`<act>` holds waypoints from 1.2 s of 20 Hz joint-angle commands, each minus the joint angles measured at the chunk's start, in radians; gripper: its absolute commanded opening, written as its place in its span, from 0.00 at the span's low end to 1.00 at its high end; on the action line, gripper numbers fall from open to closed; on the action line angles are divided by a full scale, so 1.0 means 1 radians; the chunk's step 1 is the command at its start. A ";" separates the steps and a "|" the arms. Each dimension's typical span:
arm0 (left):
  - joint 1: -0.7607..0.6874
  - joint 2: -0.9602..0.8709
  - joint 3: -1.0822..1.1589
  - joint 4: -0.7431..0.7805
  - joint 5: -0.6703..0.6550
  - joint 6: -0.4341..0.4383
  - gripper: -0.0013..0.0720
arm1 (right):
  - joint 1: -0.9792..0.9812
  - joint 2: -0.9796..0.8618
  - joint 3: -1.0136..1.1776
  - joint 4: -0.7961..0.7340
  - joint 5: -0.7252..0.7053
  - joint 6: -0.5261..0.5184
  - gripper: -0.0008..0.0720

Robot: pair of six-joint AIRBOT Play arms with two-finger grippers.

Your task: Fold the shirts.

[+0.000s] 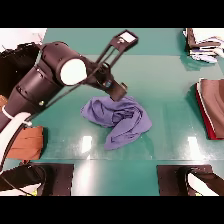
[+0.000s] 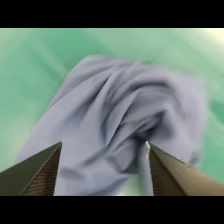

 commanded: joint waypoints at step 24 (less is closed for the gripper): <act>0.591 -0.028 -0.619 -0.502 0.221 0.103 0.05 | 0.000 -0.038 -0.034 -0.098 0.291 0.112 0.04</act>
